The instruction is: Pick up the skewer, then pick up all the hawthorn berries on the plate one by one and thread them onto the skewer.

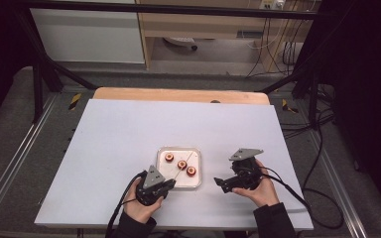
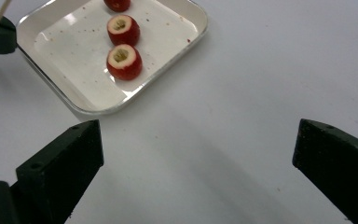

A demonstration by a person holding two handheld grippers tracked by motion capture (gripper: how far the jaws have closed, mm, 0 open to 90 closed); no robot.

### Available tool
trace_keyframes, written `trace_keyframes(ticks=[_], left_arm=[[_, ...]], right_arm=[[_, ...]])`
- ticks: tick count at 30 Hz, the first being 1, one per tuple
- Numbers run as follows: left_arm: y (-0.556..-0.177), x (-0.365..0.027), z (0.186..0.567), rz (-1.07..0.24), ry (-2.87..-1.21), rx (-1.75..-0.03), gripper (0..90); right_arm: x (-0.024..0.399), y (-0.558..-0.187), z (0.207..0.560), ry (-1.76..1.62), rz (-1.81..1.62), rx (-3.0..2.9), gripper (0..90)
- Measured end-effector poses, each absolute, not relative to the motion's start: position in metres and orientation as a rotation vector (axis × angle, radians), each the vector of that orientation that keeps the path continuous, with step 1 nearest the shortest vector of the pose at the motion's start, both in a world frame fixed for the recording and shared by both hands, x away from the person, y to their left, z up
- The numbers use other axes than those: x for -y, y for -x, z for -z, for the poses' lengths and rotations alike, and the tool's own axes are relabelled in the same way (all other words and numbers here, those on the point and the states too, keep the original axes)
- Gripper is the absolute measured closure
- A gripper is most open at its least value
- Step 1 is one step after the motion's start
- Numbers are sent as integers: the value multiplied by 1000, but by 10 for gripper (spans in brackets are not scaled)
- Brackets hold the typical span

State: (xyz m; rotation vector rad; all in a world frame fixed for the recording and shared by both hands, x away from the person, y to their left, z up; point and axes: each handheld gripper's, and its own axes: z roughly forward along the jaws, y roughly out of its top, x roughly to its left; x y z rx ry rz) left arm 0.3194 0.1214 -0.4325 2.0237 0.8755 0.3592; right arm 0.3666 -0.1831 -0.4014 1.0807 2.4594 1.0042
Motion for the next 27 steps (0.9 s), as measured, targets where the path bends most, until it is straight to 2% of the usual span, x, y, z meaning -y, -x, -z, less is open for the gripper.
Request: trace_keyframes(ticks=[19,27], left_arm=[[-316,-144,442,-337,-1964,-908,886],[-316,-151,441,-339,-1962,-906,886]], right_arm=[[124,-393,388,-1158,-976,-2558,55],[105,-402,391,-1158,-962,-2602,141]])
